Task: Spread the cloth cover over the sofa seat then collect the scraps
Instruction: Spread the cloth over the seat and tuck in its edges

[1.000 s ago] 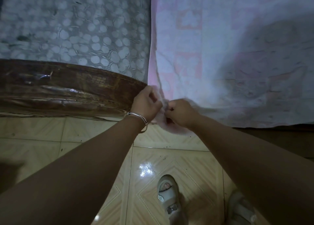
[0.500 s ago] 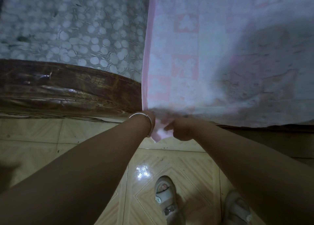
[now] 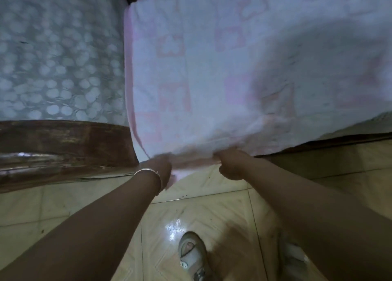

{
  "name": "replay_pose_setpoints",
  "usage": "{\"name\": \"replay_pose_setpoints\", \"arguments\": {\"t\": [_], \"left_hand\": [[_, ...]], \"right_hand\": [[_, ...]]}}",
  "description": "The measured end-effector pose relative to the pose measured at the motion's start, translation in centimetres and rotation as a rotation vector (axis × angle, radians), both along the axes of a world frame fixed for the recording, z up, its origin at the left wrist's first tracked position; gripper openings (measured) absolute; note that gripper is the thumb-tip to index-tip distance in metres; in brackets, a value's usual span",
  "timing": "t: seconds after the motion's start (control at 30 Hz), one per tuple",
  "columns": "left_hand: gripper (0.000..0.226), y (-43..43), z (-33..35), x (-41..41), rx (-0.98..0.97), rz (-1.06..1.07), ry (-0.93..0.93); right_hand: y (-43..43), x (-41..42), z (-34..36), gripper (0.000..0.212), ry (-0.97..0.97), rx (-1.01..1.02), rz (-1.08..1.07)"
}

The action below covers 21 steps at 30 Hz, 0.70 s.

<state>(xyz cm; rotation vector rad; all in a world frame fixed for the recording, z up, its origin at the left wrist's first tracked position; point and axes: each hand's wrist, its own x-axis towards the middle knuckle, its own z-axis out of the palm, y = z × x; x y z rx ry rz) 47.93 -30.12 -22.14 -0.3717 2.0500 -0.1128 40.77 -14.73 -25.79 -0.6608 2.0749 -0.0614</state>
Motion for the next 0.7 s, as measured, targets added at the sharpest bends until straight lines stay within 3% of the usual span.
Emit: {"name": "replay_pose_setpoints", "arguments": {"t": [0.1,0.27,0.4,0.47,0.53,0.7], "left_hand": [[0.06,0.9,-0.5,-1.6,-0.057,-0.031,0.145],[0.058,0.9,-0.7,-1.8,-0.247,0.075,-0.019],[0.051,1.0,0.3,-1.4,-0.279,0.072,-0.236],[0.042,2.0,0.4,-1.6,-0.194,0.002,-0.221],[0.035,4.1,-0.2,-2.1,-0.044,-0.039,-0.069],[0.034,13.6,-1.4,-5.8,0.447,0.072,0.265]], "right_hand": [[1.6,-1.0,-0.1,0.042,0.03,-0.049,-0.031],[3.8,-2.5,0.6,0.039,0.063,-0.117,-0.071],[4.5,-3.8,1.0,0.039,0.038,-0.089,0.031],[4.6,-4.2,1.1,0.039,0.051,-0.077,0.103],[5.0,-4.6,1.5,0.038,0.053,-0.093,0.114],[9.7,-6.6,1.2,0.033,-0.02,-0.056,-0.134]]}}
